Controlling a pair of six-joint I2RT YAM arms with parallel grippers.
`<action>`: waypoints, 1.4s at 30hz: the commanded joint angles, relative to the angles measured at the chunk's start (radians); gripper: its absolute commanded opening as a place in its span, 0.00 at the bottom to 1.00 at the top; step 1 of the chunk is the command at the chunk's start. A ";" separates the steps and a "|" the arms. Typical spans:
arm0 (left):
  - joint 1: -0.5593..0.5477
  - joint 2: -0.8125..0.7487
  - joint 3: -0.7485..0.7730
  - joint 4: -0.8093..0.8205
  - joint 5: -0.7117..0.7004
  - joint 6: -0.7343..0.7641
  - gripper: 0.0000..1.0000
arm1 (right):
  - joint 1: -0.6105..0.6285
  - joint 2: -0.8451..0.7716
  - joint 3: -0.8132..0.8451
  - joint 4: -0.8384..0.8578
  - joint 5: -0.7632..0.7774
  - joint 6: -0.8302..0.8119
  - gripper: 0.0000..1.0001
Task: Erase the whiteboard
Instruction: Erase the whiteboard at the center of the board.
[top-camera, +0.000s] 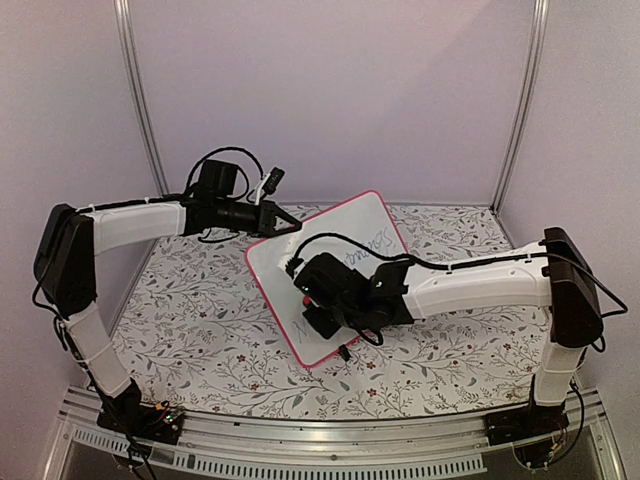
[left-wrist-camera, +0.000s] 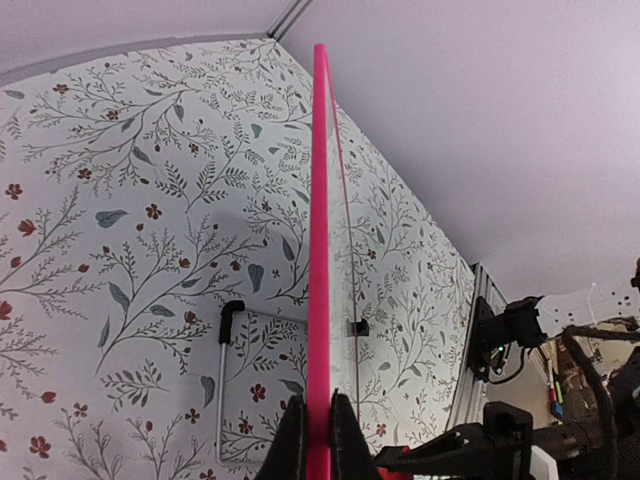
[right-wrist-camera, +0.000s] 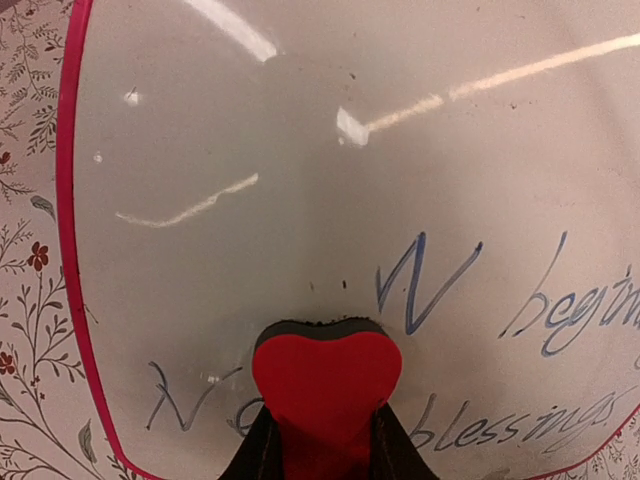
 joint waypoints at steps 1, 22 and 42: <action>-0.003 -0.010 -0.003 0.005 -0.039 0.019 0.00 | -0.017 0.015 -0.063 -0.099 -0.014 0.026 0.00; -0.007 -0.008 -0.006 0.006 -0.042 0.018 0.00 | -0.052 -0.226 -0.051 -0.042 0.074 -0.020 0.00; -0.008 -0.015 -0.002 0.004 -0.043 0.021 0.00 | -0.088 -0.001 0.095 0.043 -0.071 -0.071 0.00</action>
